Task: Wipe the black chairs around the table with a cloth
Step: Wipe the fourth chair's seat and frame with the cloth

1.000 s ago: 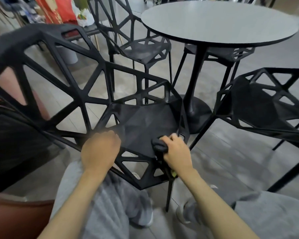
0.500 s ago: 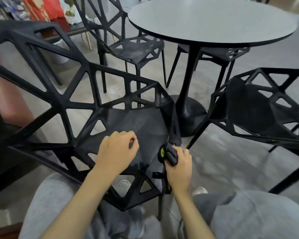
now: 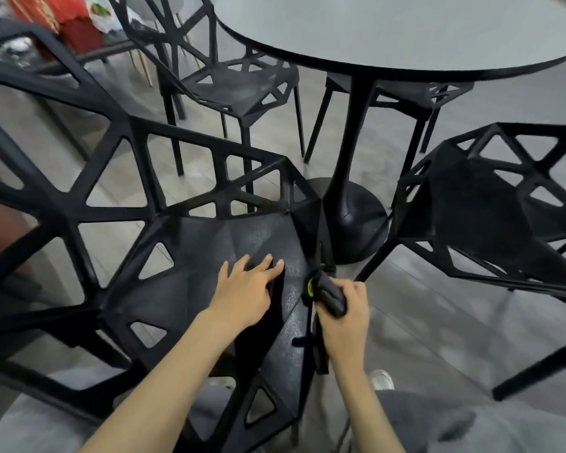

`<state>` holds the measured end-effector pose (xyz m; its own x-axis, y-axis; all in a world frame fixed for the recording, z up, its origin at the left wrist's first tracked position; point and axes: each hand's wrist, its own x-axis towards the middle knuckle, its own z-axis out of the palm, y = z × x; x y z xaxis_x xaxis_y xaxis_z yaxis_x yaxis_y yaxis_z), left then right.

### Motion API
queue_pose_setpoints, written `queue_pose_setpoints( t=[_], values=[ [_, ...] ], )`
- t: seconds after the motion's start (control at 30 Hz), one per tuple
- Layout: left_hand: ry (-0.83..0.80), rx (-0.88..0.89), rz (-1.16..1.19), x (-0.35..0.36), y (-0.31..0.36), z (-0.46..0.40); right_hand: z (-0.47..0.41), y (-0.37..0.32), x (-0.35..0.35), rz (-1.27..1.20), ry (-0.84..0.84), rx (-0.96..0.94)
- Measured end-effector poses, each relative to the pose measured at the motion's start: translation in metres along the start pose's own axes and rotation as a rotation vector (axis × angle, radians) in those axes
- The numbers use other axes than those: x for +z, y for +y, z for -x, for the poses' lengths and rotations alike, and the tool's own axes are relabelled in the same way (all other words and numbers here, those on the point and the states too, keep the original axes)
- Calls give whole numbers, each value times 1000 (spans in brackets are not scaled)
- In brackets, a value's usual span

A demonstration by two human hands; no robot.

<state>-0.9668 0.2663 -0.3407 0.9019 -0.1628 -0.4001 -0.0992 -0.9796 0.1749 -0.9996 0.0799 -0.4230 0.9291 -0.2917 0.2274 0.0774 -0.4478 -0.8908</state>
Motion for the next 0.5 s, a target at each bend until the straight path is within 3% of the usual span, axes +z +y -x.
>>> queue_pose_setpoints(
  t=[0.1,0.33,0.5],
  values=[
    [-12,-3,60,-1,-6,-4,-20,1,4,41,-48,-30],
    [10,4,84,-2,0,-5,-164,9,51,230,-99,18],
    [9,31,76,-8,-3,-7,-153,-2,49,277,-113,-27]
  ],
)
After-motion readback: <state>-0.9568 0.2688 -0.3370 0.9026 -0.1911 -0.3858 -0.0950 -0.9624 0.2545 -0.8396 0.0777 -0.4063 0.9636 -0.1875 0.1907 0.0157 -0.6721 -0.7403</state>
